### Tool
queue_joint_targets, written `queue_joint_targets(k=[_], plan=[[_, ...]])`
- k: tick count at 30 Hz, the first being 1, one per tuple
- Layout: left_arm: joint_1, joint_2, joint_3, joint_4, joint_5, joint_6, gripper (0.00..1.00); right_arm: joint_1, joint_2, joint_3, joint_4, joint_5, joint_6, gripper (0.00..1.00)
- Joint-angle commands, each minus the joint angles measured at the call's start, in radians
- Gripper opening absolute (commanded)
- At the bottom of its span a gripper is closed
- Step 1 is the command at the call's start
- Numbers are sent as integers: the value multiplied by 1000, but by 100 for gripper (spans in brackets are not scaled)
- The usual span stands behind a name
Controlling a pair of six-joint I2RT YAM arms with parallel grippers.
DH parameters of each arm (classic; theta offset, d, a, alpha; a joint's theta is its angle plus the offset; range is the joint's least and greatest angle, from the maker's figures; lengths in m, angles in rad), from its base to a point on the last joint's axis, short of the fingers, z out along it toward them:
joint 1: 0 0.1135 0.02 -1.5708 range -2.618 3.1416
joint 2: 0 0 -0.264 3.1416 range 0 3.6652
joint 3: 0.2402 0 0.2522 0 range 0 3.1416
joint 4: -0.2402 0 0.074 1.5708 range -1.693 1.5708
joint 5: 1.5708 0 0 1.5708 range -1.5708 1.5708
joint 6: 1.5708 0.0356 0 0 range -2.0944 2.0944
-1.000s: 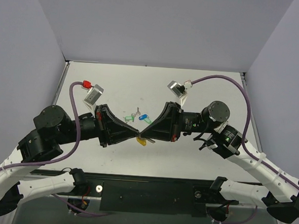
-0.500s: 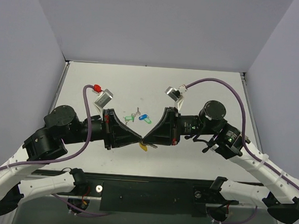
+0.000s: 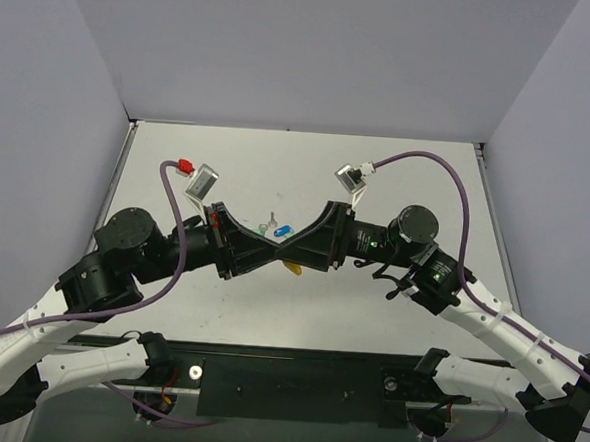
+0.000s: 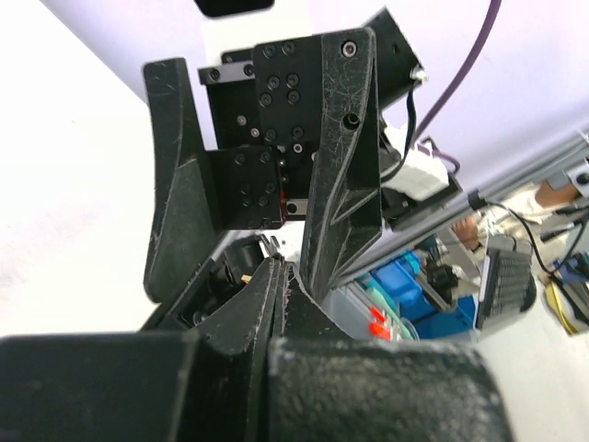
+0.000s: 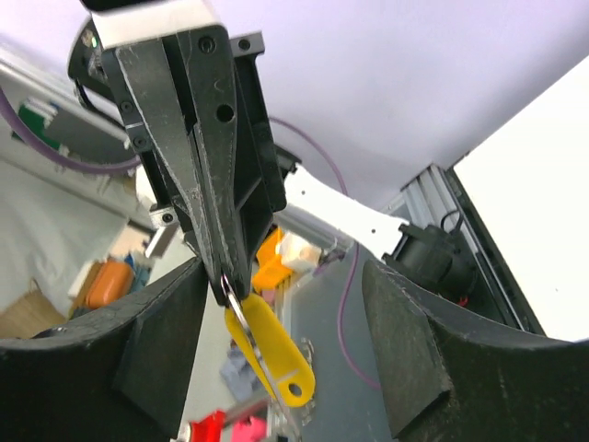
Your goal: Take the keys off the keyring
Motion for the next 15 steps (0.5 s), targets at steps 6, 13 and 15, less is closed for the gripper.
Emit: queue_joint_targets(k=[6, 13, 15], plan=[[-6, -54, -6, 116, -156, -22, 0, -53, -47, -96, 348, 153, 188, 59], [-6, -60, -21, 136, -188, -35, 0, -53, -34, -94, 391, 159, 214, 50], [-6, -60, -20, 140, -194, -39, 0, -50, -30, -94, 404, 158, 222, 48]])
